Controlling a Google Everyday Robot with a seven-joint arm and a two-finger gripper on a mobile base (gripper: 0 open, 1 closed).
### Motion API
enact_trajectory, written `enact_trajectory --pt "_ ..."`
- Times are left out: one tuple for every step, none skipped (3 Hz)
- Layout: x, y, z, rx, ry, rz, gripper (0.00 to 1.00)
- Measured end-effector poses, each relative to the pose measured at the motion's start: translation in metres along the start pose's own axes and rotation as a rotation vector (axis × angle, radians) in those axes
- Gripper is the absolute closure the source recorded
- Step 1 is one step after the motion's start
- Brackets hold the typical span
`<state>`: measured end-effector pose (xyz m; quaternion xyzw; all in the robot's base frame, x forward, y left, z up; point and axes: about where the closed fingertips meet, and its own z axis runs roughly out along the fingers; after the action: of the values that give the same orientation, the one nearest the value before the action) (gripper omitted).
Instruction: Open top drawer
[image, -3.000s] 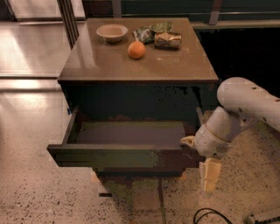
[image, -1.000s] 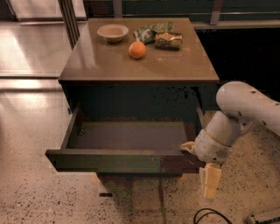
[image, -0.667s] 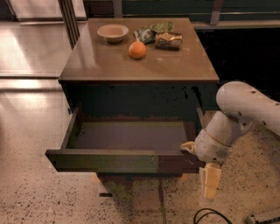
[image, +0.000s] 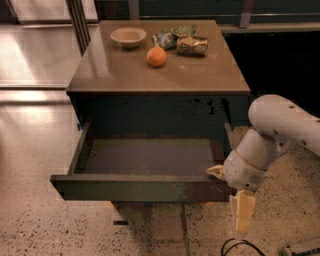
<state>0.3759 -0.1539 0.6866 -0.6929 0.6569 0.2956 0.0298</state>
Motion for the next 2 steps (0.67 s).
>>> enact_trajectory --pt "0.0054 0.0348 -0.0031 -0.044 0.015 0.028 0.0" --pt "0.0055 0.0352 -0.0018 -0.045 0.015 0.027 0.0"
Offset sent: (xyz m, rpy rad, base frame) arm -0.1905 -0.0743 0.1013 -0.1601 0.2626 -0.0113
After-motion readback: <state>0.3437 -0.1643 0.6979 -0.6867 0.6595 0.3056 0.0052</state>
